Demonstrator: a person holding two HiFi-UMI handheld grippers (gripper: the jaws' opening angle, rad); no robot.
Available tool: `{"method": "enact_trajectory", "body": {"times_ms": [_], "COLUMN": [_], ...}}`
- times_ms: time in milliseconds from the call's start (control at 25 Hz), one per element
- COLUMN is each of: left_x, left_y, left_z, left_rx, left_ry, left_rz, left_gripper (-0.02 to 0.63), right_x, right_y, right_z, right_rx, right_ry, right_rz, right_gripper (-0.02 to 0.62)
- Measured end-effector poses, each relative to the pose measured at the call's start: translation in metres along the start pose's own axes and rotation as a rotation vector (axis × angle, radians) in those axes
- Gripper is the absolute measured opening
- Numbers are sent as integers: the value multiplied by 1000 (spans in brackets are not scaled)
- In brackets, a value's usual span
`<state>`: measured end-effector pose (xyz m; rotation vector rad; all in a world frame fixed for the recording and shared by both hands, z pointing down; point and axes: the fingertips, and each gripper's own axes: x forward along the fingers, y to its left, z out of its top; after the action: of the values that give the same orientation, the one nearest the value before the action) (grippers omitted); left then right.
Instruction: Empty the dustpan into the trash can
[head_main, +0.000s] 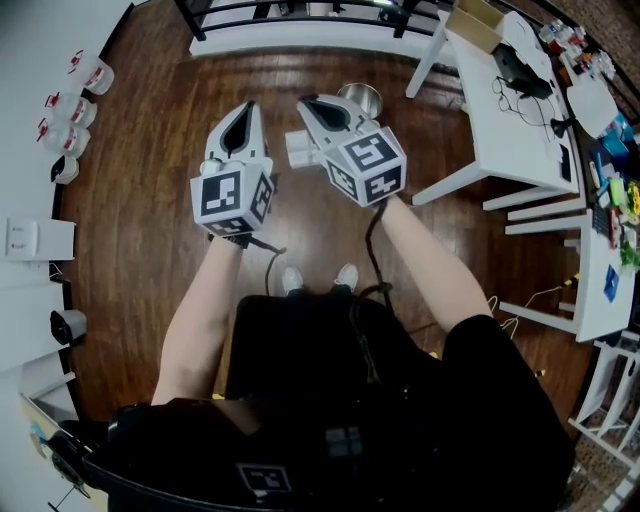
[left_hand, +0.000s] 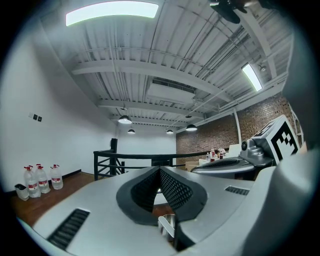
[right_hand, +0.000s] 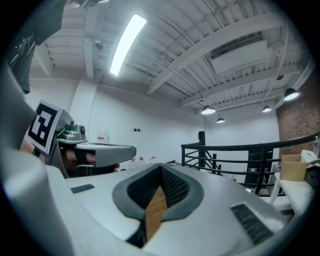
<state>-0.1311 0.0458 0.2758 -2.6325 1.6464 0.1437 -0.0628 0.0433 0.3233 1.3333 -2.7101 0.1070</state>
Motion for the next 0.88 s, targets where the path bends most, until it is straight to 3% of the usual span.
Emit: {"method": "enact_trajectory", "body": {"times_ms": [880], "left_x": [6], "left_y": [5], "left_z": [-3], "left_rx": [1], "left_ry": [-28], "left_rz": [4], "left_gripper": [5], "right_x": [5], "right_y": [-5], "right_z": [1], "right_rx": [-5], "right_ry": [-29], "right_rz": [-3], "right_gripper": [5]}}
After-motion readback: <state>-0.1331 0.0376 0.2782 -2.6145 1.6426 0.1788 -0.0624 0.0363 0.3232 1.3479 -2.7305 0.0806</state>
